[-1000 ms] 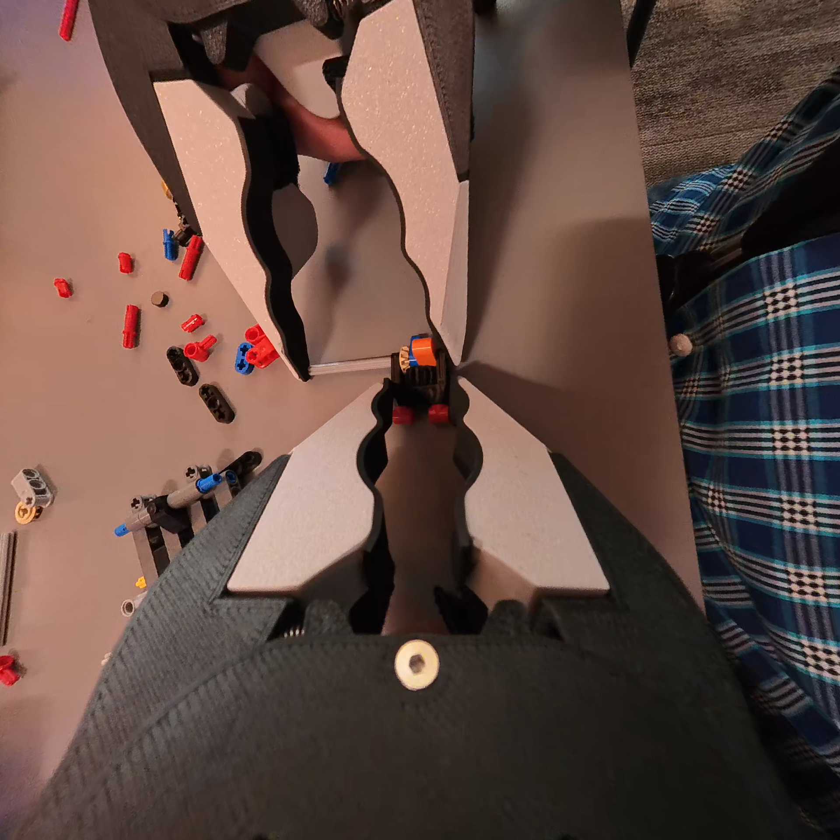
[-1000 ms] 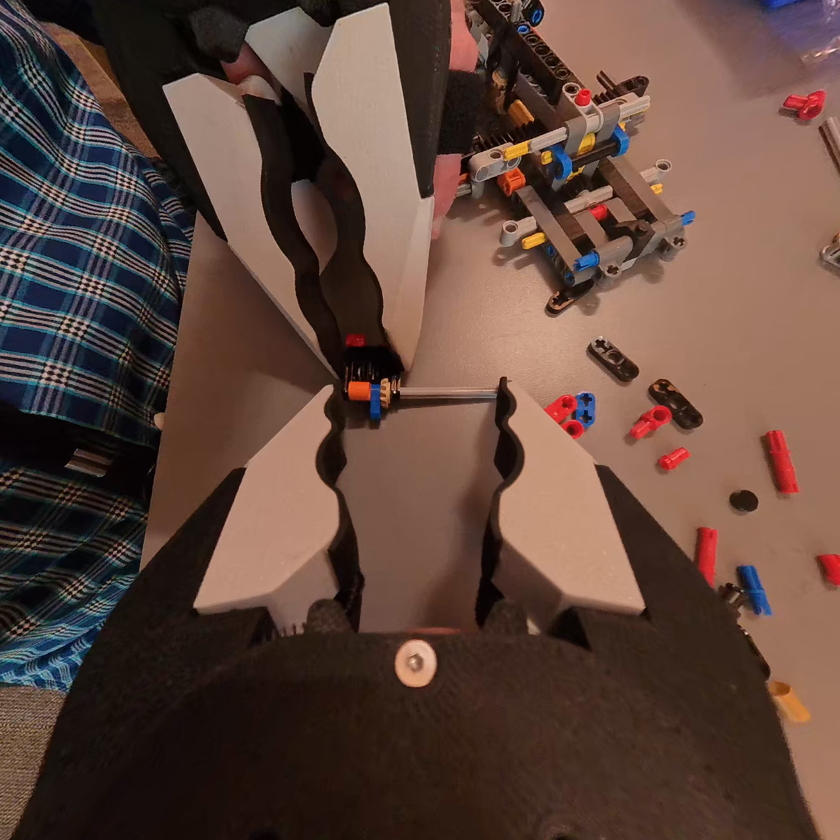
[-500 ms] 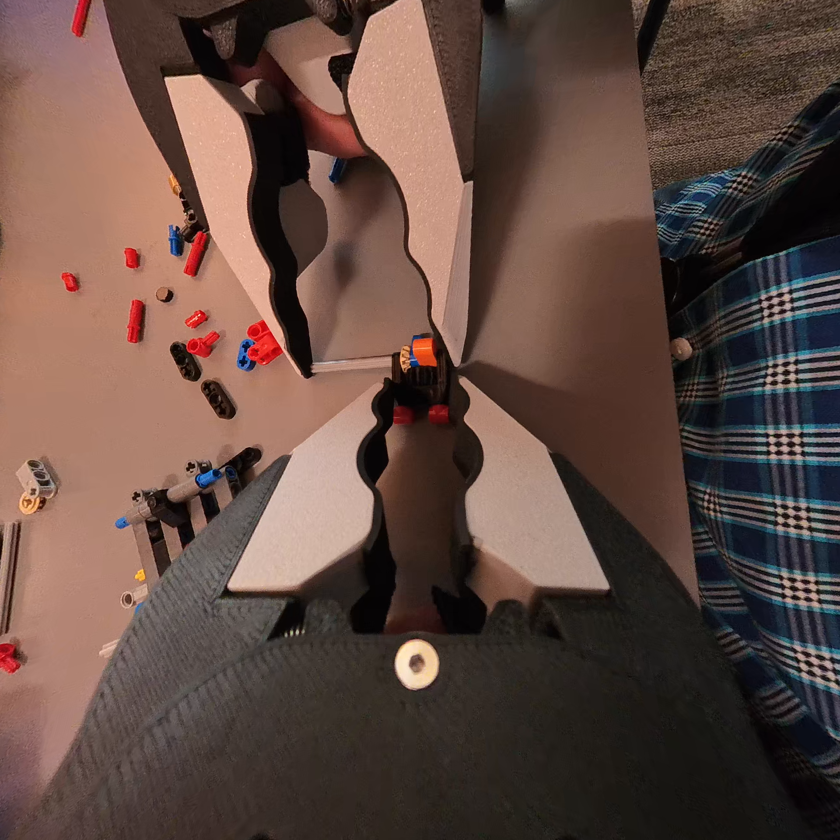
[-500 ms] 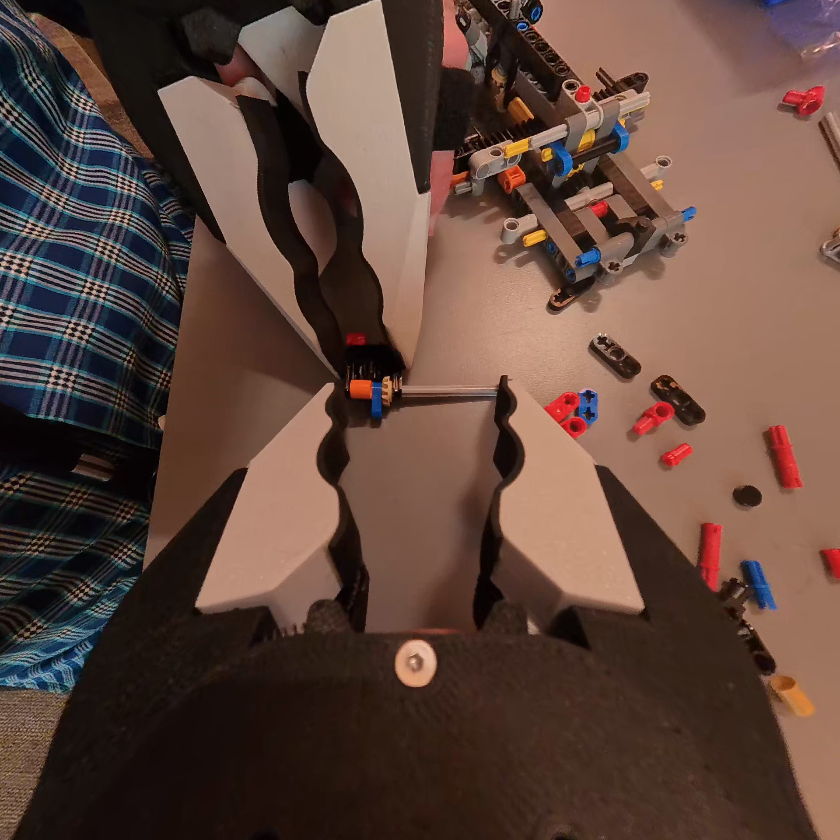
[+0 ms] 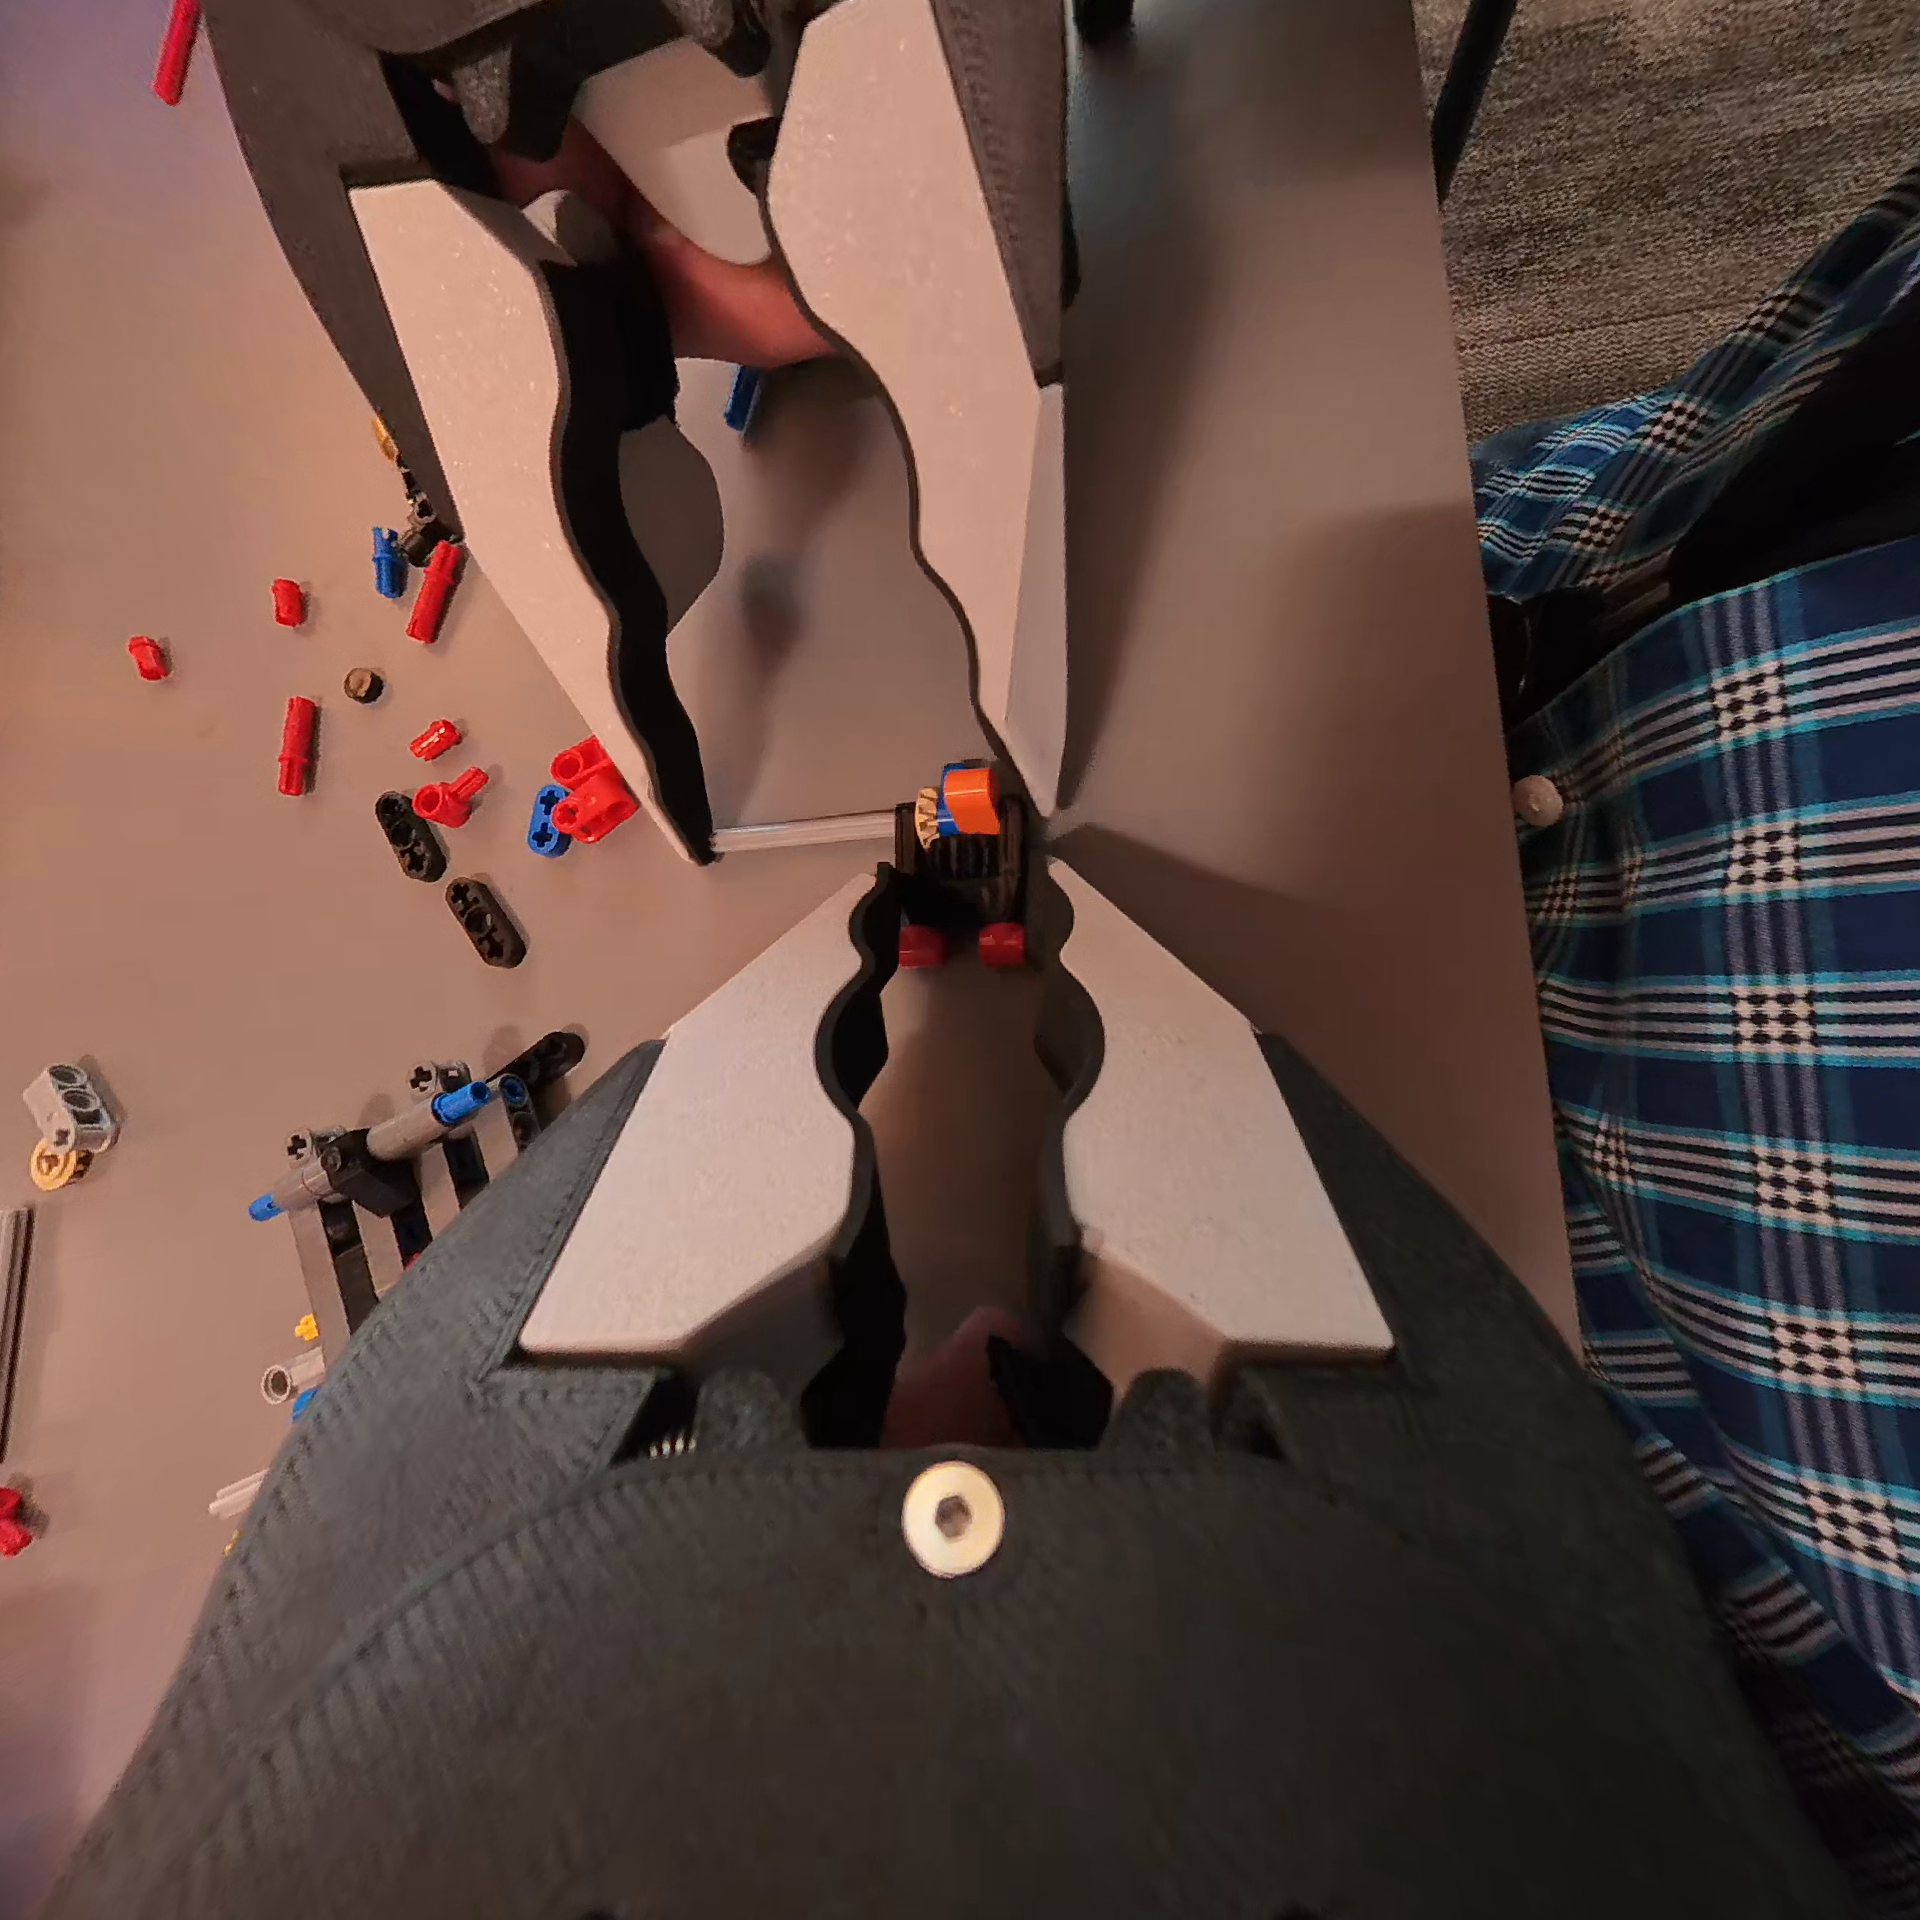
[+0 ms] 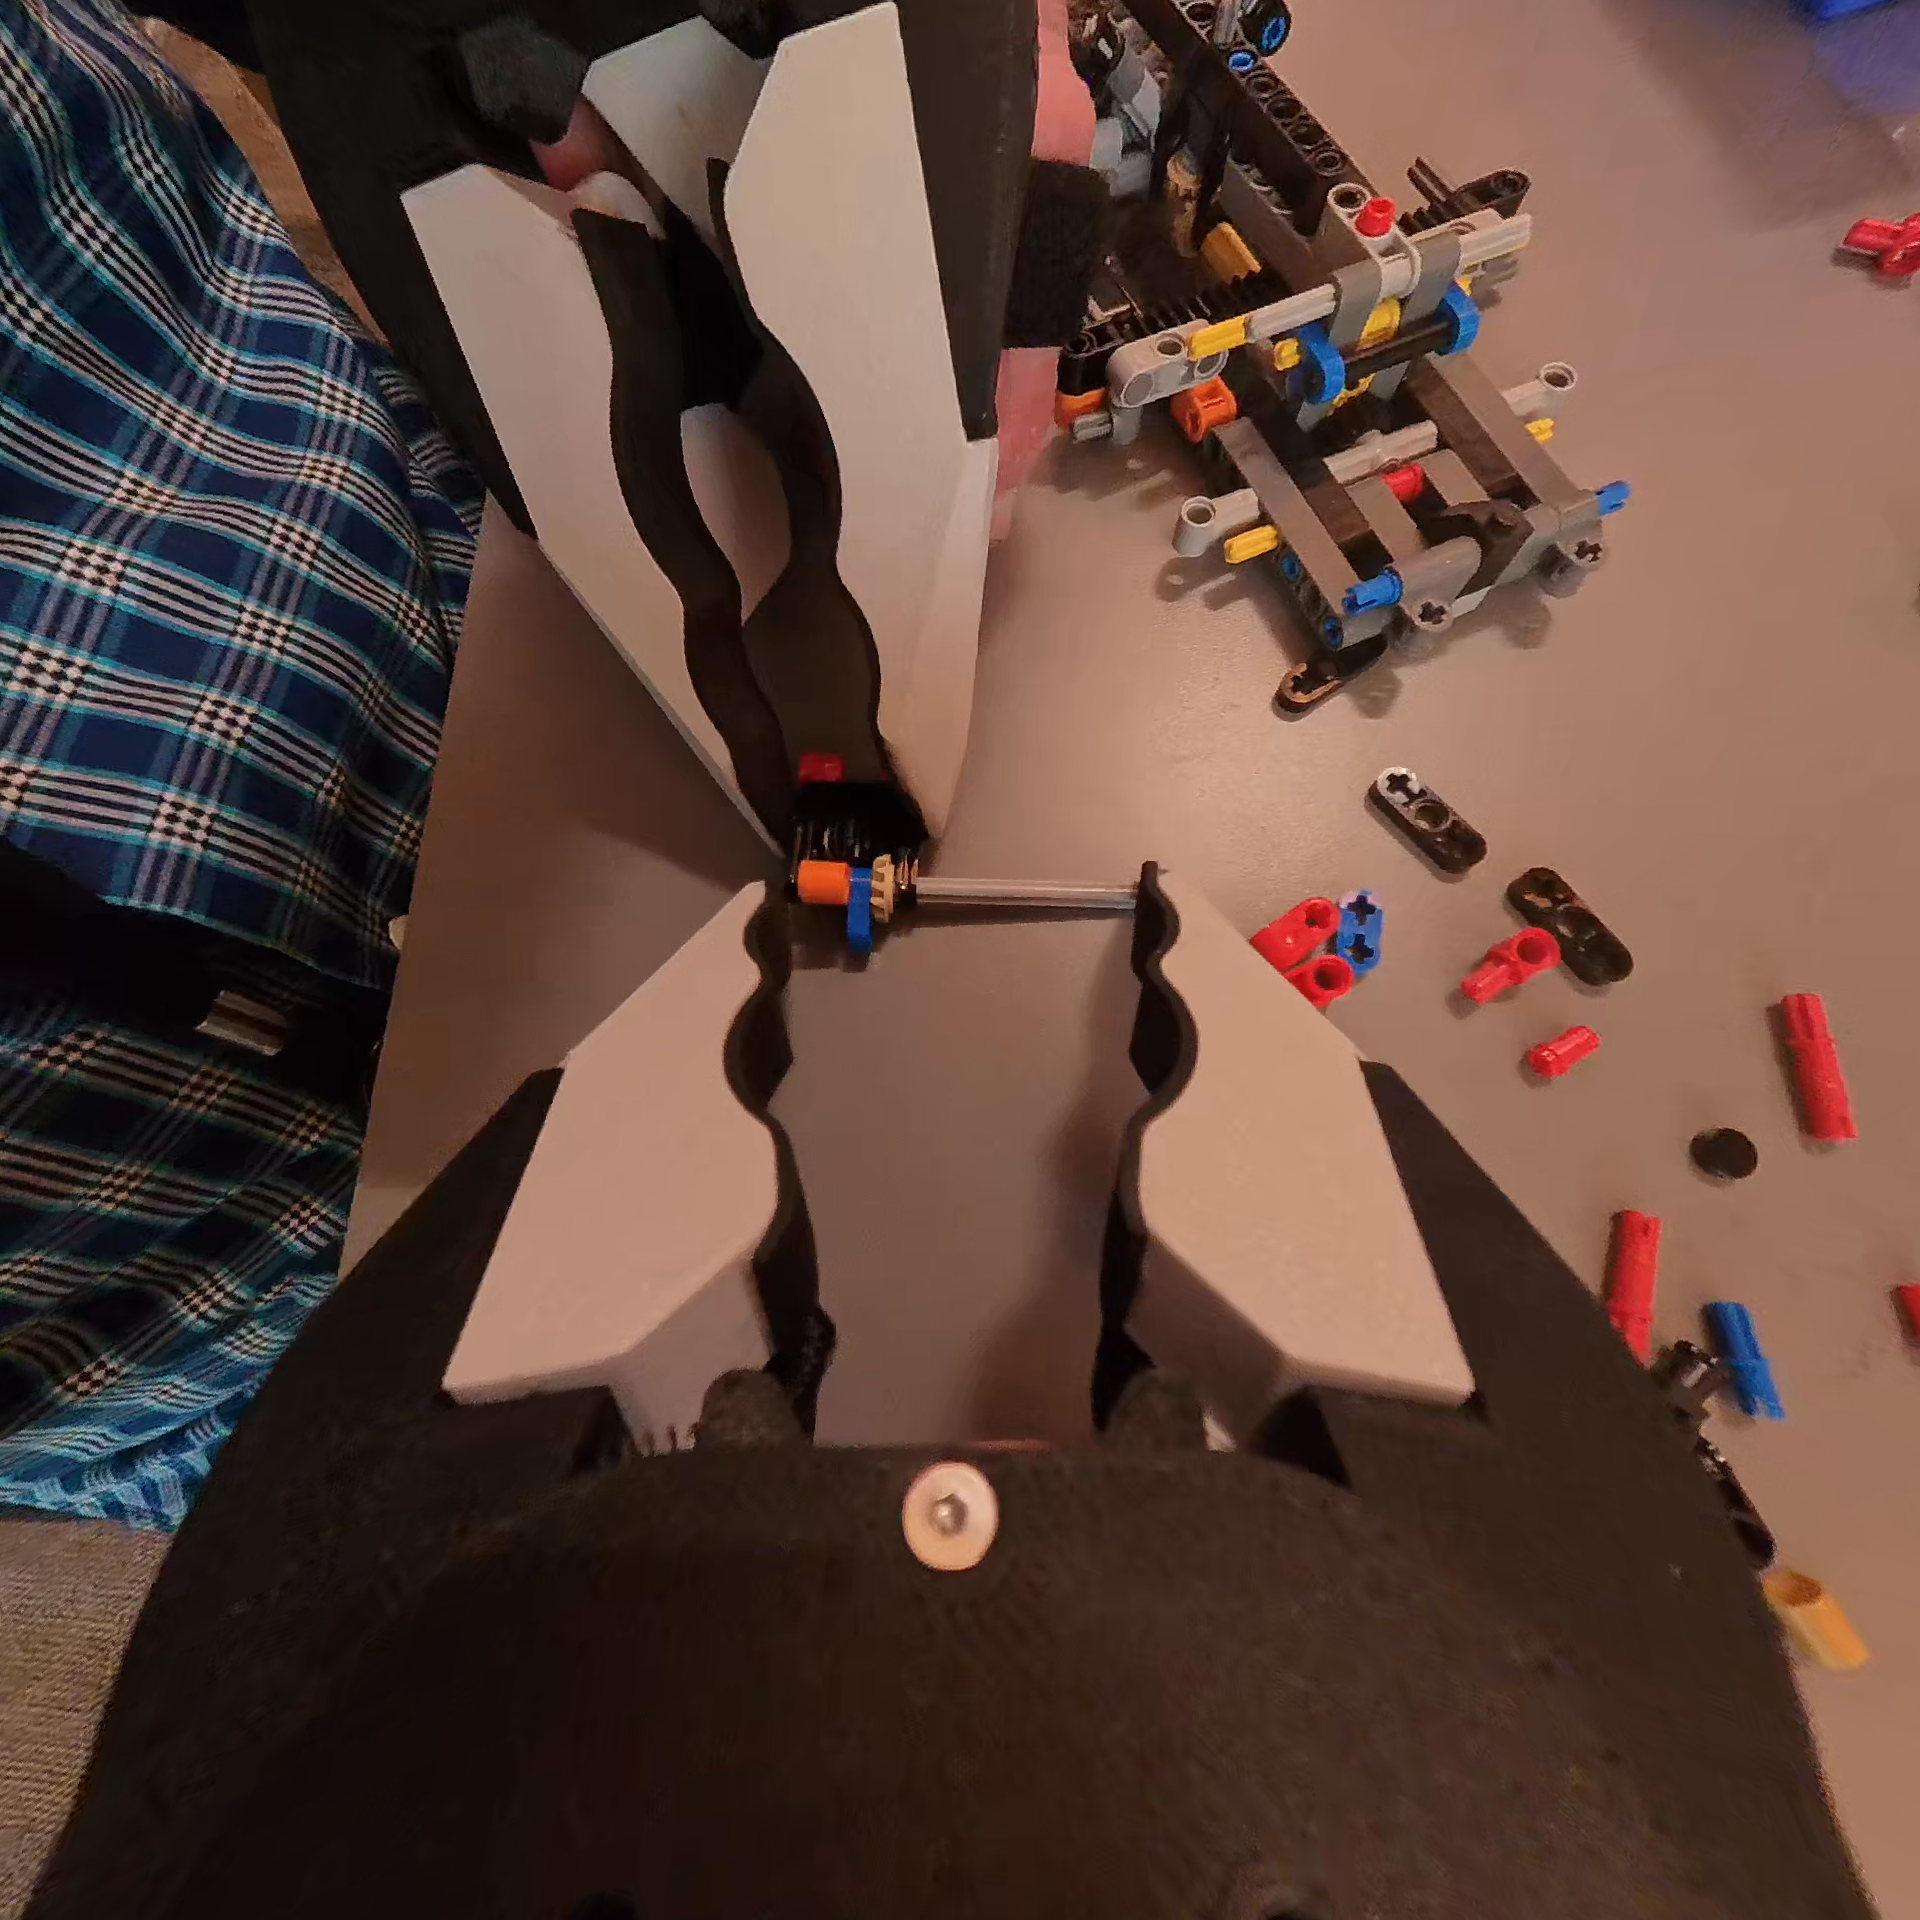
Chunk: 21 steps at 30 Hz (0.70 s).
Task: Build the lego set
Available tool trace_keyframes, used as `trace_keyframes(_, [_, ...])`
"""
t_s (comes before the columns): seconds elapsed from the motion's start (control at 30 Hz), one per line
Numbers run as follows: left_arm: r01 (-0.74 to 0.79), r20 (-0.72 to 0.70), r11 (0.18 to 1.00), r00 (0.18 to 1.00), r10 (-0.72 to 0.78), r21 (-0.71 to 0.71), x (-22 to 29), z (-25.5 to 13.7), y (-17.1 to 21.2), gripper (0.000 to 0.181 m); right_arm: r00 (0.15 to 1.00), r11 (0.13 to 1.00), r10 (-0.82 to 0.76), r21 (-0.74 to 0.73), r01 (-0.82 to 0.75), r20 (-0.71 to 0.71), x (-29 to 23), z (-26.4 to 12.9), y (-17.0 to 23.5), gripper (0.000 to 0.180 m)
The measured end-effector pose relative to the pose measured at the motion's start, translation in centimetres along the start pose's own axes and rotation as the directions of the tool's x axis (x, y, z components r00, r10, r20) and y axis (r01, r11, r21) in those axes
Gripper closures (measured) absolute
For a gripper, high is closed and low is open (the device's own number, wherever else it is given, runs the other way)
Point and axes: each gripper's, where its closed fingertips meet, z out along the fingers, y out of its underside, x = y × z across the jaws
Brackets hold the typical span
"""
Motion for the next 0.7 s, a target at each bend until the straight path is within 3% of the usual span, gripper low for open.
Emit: trace_keyframes(0.7, [0.000, 0.002, 1.000, 1.000, 0.000, -0.010, 0.07, 0.04, -0.07, 0.158, 1.000, 1.000, -0.025, -0.009, 0.025, -0.001, -0.10, 0.01, 0.15, 0.117])
